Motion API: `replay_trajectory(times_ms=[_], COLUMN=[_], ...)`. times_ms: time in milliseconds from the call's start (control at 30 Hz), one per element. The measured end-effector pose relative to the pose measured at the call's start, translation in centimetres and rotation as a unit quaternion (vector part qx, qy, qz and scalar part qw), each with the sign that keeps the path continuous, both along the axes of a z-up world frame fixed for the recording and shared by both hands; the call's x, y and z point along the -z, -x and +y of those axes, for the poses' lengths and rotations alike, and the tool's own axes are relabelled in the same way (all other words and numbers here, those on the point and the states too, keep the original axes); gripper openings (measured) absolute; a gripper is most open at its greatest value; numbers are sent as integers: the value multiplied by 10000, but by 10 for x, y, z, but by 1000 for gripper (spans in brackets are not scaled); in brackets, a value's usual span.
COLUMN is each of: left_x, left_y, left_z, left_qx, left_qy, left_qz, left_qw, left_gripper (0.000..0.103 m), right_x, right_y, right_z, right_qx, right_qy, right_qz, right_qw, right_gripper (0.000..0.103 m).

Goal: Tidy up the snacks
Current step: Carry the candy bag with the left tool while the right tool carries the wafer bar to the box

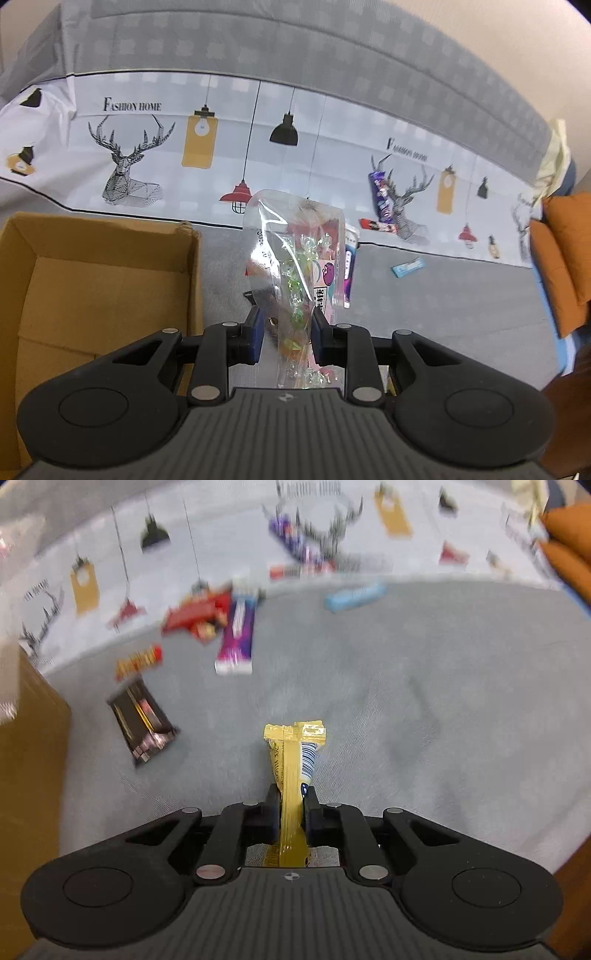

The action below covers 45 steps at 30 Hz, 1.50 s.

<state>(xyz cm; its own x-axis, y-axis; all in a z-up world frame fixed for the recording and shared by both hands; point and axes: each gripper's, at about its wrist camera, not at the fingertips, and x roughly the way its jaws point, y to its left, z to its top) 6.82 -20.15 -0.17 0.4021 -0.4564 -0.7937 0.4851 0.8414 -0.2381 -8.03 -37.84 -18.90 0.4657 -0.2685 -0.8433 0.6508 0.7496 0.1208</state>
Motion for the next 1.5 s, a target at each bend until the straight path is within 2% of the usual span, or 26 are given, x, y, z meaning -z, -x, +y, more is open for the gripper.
replay_trajectory(times_ms=[133, 300, 467, 567, 733, 800, 967, 1200, 1500], left_x=[-23, -45, -54, -54, -51, -50, -46, -31, -20], left_y=[24, 50, 70, 78, 89, 94, 106, 114, 99], left_z=[41, 110, 181, 219, 261, 275, 292, 298, 297], left_qx=[1, -198, -529, -671, -978, -1052, -1079, -1092, -1121], left_qy=[171, 208, 98, 181, 311, 417, 323, 340, 191], left_qz=[-201, -447, -507, -517, -482, -458, -481, -314, -274], left_qw=[9997, 9986, 9973, 9962, 9936, 9925, 9925, 9929, 9931], left_gripper=[28, 28, 28, 28, 28, 28, 28, 28, 28], right_x=[-56, -107, -135, -147, -167, -174, -181, -180, -176], right_y=[35, 68, 70, 61, 51, 51, 53, 60, 47], right_z=[21, 76, 135, 172, 220, 237, 266, 269, 278], right_qx=[-80, -486, -930, -1245, -1772, -1963, -2206, -2219, -2387], right_qy=[38, 134, -6, -10, -257, -194, -62, -97, 10], right_qz=[-547, -881, -1068, -1138, -1273, -1275, -1226, -1066, -892], right_qw=[9985, 9948, 9899, 9857, 9756, 9720, 9676, 9692, 9670], right_gripper=[13, 13, 13, 13, 13, 13, 13, 13, 13])
